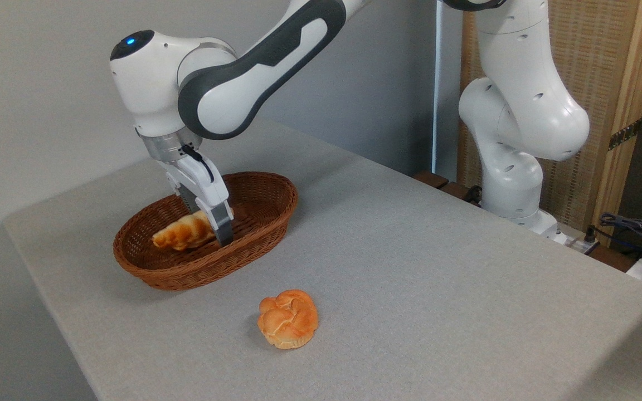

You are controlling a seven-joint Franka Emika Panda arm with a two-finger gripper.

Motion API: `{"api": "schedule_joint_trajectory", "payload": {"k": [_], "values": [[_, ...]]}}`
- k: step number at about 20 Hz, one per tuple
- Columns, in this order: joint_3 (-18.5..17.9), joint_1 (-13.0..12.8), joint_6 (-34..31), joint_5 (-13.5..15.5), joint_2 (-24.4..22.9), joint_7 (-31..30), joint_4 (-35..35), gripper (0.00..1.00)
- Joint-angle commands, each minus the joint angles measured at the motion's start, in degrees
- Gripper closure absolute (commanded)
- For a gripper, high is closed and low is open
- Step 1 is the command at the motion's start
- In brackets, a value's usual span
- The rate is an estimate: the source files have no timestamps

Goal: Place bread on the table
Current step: 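Lift the gripped croissant up out of the basket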

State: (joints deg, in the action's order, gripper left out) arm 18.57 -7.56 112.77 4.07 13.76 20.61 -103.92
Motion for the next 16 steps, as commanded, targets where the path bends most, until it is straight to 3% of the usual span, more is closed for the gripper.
{"api": "schedule_joint_trajectory", "payload": {"k": [1,4,7,10,16], "values": [[-0.2,-0.3,0.1,-1.0,0.4,0.2,0.5,0.60],[-0.2,-0.3,0.1,-1.1,0.4,0.2,0.4,0.54],[-0.2,-0.3,0.1,-1.1,0.3,0.2,0.5,0.62],[-0.2,-0.3,0.1,-1.1,-0.1,0.5,0.6,0.78],[-0.1,-0.3,0.1,-0.9,-1.1,0.5,1.5,0.78]]}}
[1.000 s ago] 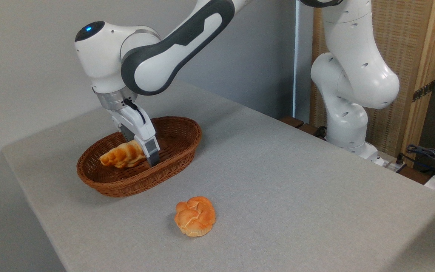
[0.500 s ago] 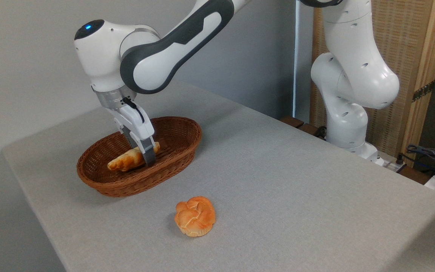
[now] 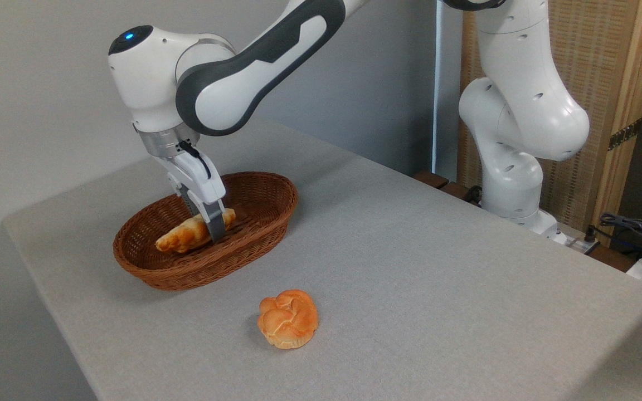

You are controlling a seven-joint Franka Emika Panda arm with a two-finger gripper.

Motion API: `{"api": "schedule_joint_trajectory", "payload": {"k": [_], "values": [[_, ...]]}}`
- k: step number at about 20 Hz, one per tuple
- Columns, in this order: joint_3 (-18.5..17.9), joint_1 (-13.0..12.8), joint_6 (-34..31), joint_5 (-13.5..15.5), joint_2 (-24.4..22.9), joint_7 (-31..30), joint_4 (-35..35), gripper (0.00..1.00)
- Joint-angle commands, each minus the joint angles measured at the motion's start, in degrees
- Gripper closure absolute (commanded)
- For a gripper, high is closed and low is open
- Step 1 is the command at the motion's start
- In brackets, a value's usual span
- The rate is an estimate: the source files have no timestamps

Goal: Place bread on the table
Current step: 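Lift the gripped croissant up out of the basket, then carry the croissant over the basket rim and lower it onto the table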

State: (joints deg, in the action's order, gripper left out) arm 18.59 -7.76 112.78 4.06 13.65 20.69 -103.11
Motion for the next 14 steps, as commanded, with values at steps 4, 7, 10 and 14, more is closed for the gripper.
{"api": "schedule_joint_trajectory", "payload": {"k": [4,7,10,14], "values": [[-0.1,-0.1,0.1,-0.8,-1.8,0.3,0.8,0.78],[-0.3,-0.1,0.1,-0.3,-3.5,0.3,0.8,0.78],[-1.3,0.3,-0.8,-0.2,-7.0,0.4,0.7,0.76],[-5.2,0.4,-5.4,-0.1,-10.7,4.6,0.7,0.74]]}}
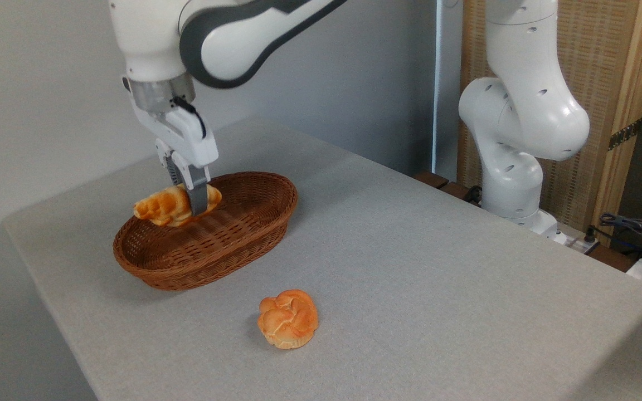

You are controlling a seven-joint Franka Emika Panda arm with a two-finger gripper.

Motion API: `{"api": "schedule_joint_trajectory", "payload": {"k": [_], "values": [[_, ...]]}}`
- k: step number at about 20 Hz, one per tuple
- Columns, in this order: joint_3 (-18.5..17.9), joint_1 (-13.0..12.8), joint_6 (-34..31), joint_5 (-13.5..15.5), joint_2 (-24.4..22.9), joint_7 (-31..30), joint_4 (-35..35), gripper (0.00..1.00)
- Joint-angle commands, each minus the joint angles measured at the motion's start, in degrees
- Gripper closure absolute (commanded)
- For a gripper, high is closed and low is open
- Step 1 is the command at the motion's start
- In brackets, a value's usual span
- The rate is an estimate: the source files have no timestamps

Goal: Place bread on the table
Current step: 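Carry the croissant over the basket rim and lower it onto the table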

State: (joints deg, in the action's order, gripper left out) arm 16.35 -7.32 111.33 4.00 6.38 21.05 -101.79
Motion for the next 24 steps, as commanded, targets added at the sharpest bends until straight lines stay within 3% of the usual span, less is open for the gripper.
{"api": "schedule_joint_trajectory", "payload": {"k": [1,7,12,14,16,19,20,24], "values": [[-4.4,-0.1,-5.8,0.0,-4.4,6.4,-0.7,0.74],[-12.0,-0.1,-13.8,-0.1,-8.0,16.7,-1.4,0.71],[-16.8,-0.1,-16.9,-0.7,-8.7,25.9,-2.8,0.63],[-18.6,-0.1,-18.3,-0.8,-8.7,29.2,-4.0,0.53],[-19.5,-0.1,-19.1,-0.8,-8.7,31.6,-4.7,0.26],[-21.4,-0.1,-19.8,-0.9,-8.6,32.3,-5.3,0.05],[-21.9,-0.1,-20.3,-1.0,-8.5,32.5,-5.3,0.00],[-21.9,-0.2,-20.8,-1.4,-7.1,32.5,-5.3,0.00]]}}
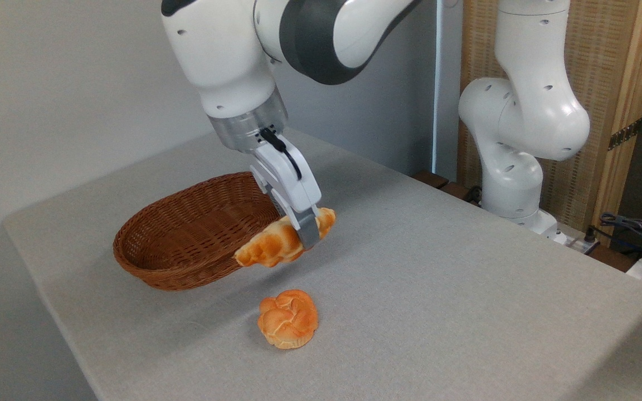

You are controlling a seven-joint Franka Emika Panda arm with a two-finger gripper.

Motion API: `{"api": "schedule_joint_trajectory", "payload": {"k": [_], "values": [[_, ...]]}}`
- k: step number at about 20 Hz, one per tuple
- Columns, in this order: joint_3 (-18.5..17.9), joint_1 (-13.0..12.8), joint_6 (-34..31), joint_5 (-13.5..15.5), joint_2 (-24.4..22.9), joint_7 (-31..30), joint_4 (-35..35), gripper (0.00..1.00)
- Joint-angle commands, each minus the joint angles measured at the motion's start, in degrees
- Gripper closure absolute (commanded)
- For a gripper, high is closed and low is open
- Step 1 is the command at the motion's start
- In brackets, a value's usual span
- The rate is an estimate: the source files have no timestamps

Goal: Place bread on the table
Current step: 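Carry the croissant over the basket rim and lower it onto the table, then open the gripper, release the croissant, and raise the gripper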

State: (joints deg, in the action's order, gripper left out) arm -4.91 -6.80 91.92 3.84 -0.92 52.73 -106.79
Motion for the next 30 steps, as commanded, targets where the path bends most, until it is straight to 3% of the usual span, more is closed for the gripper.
{"api": "schedule_joint_trajectory", "payload": {"k": [1,15,21,26,30], "values": [[-0.6,-0.8,-1.4,-1.2,0.2,0.8,-0.3,0.00],[0.0,-0.9,0.0,-1.2,0.1,0.8,0.2,0.00],[1.0,-1.1,10.2,-1.1,-0.8,-0.4,0.5,0.00],[1.1,-1.0,17.8,-1.0,-1.2,-7.4,1.2,0.00],[0.4,-0.9,18.9,-1.0,-1.1,-9.6,1.2,0.00]]}}
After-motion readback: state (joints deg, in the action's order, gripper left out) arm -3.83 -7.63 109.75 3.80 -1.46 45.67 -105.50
